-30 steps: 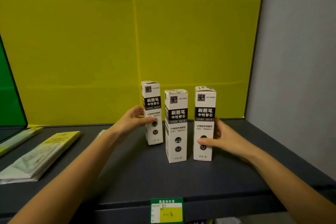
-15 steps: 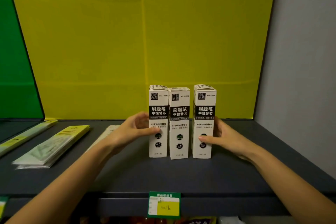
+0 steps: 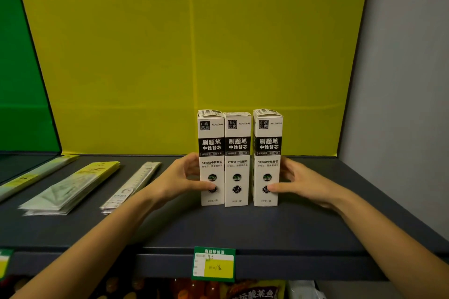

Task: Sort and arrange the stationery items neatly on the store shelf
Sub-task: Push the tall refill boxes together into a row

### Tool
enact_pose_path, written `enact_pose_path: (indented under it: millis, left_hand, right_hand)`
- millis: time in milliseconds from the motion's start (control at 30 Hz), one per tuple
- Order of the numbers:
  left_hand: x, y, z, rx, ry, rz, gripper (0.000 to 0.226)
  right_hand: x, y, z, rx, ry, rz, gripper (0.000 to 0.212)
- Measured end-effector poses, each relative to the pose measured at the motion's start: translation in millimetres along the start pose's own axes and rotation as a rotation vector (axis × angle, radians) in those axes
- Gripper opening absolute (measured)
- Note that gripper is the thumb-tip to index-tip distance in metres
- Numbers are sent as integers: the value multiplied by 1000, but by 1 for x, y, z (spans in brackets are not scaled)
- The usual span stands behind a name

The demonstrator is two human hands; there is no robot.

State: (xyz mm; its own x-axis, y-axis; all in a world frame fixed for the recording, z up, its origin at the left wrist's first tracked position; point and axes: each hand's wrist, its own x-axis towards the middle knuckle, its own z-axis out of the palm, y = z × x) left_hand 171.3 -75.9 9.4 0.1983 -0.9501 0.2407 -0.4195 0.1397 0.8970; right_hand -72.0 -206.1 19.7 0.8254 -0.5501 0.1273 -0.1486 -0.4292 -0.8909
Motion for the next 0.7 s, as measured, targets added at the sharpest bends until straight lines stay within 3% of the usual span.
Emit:
enact_pose_path:
  millis: [400, 700]
  left_hand:
    - [1, 7, 1, 42, -112, -20, 48]
    - [0, 10, 3, 72, -97, -36, 49]
  right_hand:
    - [-3, 3, 13, -34, 25, -45, 58]
    - [-6, 3, 15, -44, 34, -11, 55]
